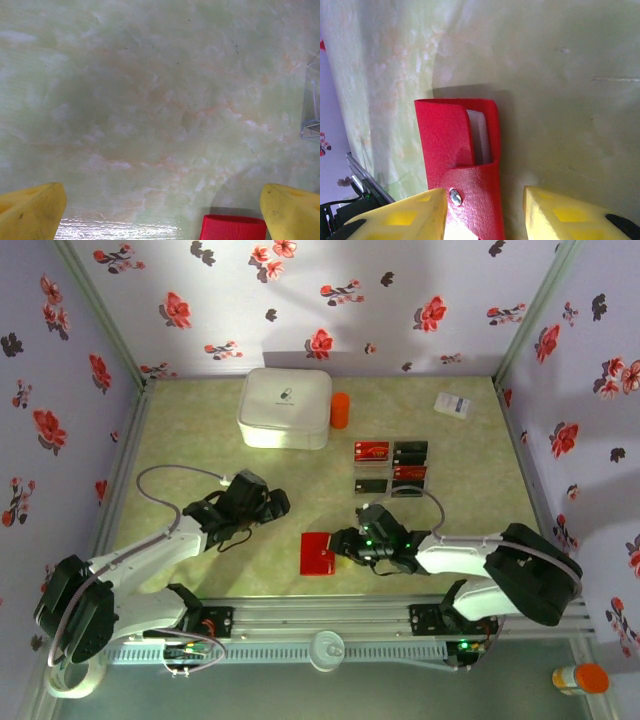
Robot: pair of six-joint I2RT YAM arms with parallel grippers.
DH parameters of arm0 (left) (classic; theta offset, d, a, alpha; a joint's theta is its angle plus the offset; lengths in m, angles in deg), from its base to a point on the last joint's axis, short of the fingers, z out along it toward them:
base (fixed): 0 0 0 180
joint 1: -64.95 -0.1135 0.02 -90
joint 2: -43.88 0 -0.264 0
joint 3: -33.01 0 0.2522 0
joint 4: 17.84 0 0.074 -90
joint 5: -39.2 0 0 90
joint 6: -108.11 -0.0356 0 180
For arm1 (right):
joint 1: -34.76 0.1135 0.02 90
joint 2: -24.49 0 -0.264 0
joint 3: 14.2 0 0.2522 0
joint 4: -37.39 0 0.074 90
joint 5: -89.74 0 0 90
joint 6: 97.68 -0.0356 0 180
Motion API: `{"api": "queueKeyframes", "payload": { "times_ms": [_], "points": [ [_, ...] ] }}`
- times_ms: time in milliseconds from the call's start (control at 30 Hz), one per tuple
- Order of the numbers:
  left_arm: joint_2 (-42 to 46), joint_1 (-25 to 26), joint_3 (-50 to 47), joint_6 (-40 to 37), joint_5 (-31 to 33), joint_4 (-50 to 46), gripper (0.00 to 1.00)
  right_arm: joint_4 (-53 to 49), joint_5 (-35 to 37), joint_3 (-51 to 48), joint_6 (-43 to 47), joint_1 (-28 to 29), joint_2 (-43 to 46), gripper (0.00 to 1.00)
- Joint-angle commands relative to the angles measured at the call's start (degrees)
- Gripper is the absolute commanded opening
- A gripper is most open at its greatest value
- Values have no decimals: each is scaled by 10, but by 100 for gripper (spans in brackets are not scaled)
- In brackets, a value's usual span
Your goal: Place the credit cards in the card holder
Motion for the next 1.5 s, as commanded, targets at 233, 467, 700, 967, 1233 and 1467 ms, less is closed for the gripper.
{"api": "queueKeyframes", "payload": {
  "times_ms": [233,467,700,967,1233,1467],
  "points": [
    [-7,8,3,13,16,9,100,115,-22,5,-40,13,-64,44],
    [-7,10,0,15,16,10,100,164,-28,1,-58,12,-91,39],
    [-7,10,-3,17,16,13,100,214,-34,3,-74,12,-114,8],
    [10,10,24,-23,13,9,100,213,-88,55,-75,-43,-85,0],
    [53,-37,39,-74,-108,103,100,21,-125,176,9,-112,-7,0],
    [61,-99,1,-6,-226,264,100,26,-160,221,-9,-143,-5,0]
  ]
}}
